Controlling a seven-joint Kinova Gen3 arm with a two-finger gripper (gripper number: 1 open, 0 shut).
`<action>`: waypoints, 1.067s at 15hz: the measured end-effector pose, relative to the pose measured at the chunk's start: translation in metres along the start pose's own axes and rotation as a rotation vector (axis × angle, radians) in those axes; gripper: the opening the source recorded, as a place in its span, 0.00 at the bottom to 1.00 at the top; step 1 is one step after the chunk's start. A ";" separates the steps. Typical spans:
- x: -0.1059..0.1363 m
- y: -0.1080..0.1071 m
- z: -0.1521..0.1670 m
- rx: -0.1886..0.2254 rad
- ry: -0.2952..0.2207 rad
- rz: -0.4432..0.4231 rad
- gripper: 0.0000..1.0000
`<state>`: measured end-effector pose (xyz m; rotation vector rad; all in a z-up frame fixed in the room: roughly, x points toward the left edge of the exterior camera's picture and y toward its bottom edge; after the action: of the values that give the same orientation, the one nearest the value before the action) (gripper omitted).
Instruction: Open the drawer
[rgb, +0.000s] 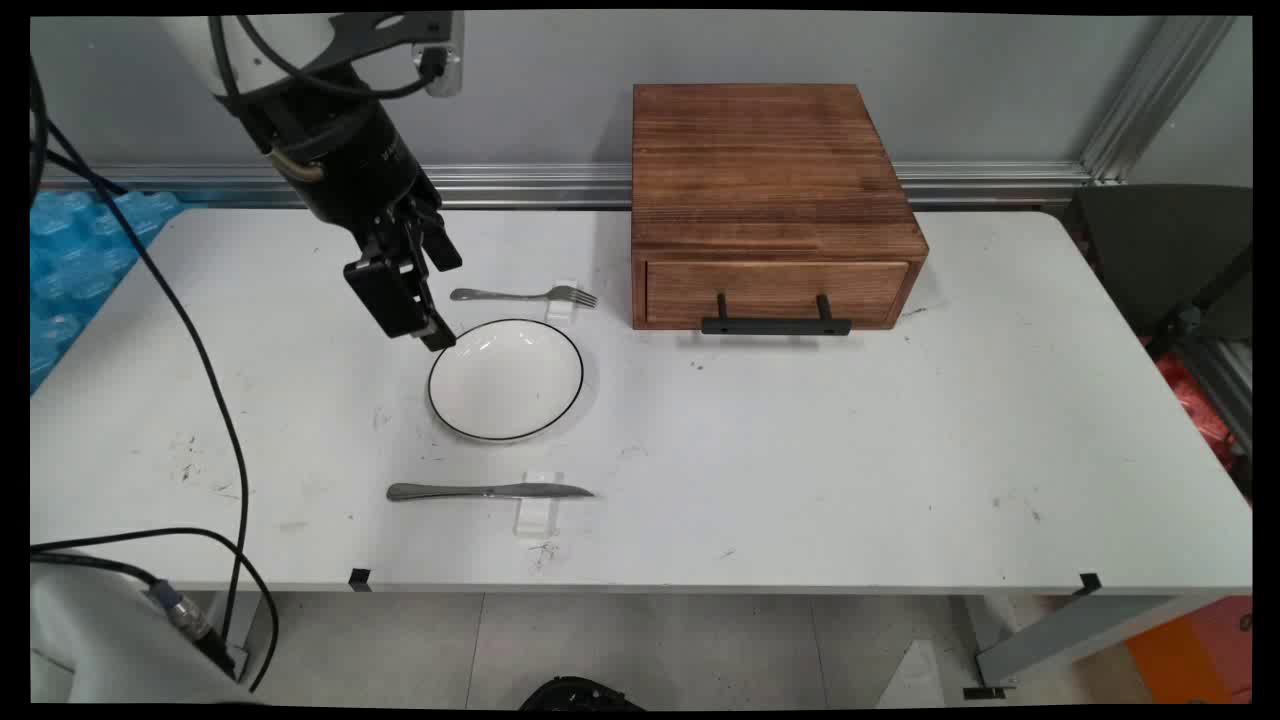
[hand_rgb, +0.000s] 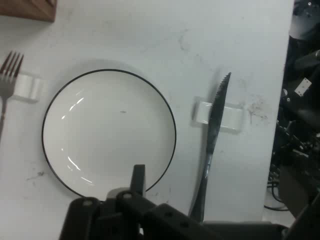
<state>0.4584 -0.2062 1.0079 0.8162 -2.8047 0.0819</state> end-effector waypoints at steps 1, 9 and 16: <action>0.001 -0.002 0.000 0.005 0.007 -0.007 1.00; 0.061 -0.021 0.029 0.021 0.109 -0.016 1.00; 0.128 -0.038 0.074 0.043 0.162 0.030 1.00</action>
<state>0.3587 -0.3135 0.9639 0.7413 -2.6713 0.2052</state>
